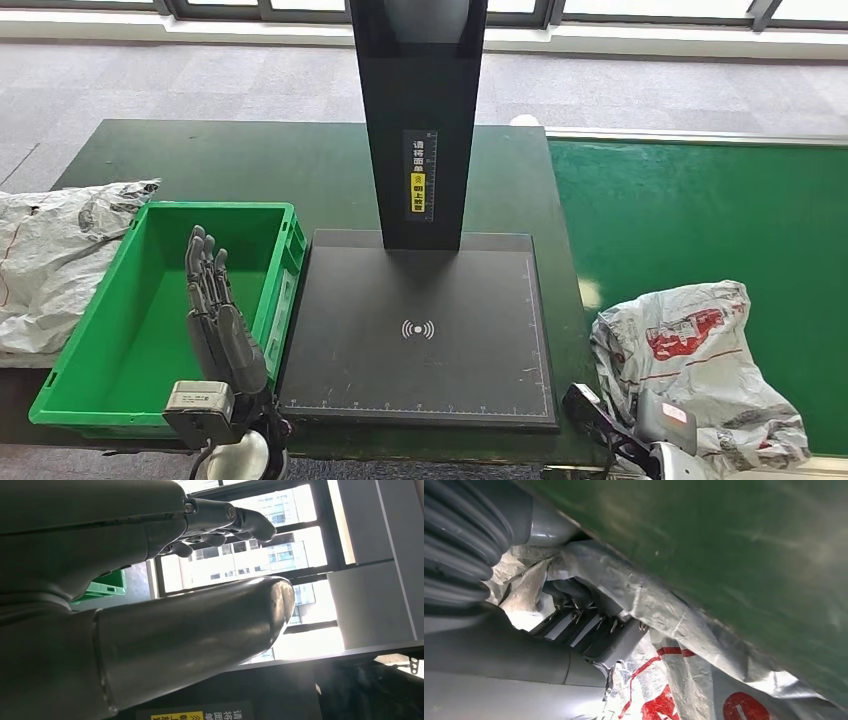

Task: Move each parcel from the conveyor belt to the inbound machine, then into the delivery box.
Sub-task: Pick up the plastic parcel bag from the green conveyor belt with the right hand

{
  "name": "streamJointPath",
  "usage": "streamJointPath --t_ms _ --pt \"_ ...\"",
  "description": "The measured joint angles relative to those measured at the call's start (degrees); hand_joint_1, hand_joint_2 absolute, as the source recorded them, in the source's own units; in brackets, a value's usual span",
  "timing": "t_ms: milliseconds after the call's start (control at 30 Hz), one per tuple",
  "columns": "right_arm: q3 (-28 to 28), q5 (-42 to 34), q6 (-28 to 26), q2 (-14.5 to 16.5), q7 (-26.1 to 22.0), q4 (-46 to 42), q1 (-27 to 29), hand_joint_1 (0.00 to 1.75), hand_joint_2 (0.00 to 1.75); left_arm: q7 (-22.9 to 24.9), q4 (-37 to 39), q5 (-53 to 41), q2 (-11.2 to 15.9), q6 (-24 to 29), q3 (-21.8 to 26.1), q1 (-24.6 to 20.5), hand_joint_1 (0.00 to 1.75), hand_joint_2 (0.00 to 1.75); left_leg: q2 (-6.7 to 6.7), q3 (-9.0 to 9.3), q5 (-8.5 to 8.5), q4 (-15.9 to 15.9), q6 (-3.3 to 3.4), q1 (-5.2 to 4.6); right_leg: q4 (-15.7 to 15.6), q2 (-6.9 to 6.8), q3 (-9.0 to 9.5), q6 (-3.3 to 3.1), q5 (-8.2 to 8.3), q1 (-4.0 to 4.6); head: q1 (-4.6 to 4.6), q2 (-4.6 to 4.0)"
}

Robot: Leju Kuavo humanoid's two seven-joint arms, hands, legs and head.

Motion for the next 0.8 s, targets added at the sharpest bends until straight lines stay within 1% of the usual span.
streamJointPath --t_ms 100,167,333,500,567,667,800 --pt "0.2 0.01 -0.5 0.16 -0.06 -0.25 0.12 1.75 1.75 0.0 0.01 -0.08 -0.07 0.0 0.01 -0.03 0.0 0.0 0.0 -0.01 0.0 0.0 0.0 0.0 0.0 0.0 0.01 0.0 0.0 0.0 0.0 0.0" --pt "0.41 -0.1 -2.51 0.19 -0.14 -0.84 0.18 1.75 1.75 -0.1 -0.03 -0.34 -0.09 0.01 0.05 0.13 0.0 0.0 -0.02 -0.03 0.0 0.0 0.0 0.0 0.01 -0.01 0.01 0.0 0.0 0.0 0.0 0.0" --pt "2.74 -4.23 -12.52 0.19 -1.44 -5.6 -0.47 1.75 1.75 -1.69 -0.66 -0.58 -0.09 0.16 0.15 1.68 0.0 0.0 -0.01 -0.05 0.01 0.0 -0.01 0.0 0.02 0.01 -0.03 0.0 0.01 0.0 0.0 0.0" --pt "3.98 -12.06 -21.08 0.27 -4.42 -13.4 -0.47 1.75 1.75 -3.18 -1.13 -0.33 -0.09 0.85 0.32 2.97 0.0 0.0 -0.11 -0.06 0.01 0.0 0.0 0.0 0.02 -0.12 -0.01 0.0 0.0 0.0 0.0 0.0" --pt "3.98 -14.63 -23.74 0.33 -5.44 -16.5 0.05 1.75 1.75 -3.37 -1.13 -0.17 -0.1 1.2 0.34 3.09 0.0 0.0 -0.12 -0.06 0.01 0.0 0.0 0.0 0.02 -0.12 -0.01 0.0 -0.01 0.0 0.0 0.0" --pt "3.98 -17.15 -26.17 0.41 -6.55 -19.75 1.05 1.75 1.75 -3.45 -1.13 -0.03 -0.13 1.38 0.36 3.11 0.0 0.0 -0.11 -0.06 0.0 0.0 0.0 -0.01 0.01 -0.11 -0.02 0.0 -0.02 -0.01 0.0 0.0" --pt "3.98 -17.98 -26.8 0.51 -7.08 -22.14 1.96 1.75 1.75 -3.49 -1.13 -0.02 -0.17 1.38 0.37 3.11 0.0 0.0 -0.11 -0.06 0.0 0.0 0.0 -0.01 0.01 -0.11 -0.02 0.0 -0.02 -0.01 0.0 0.0"
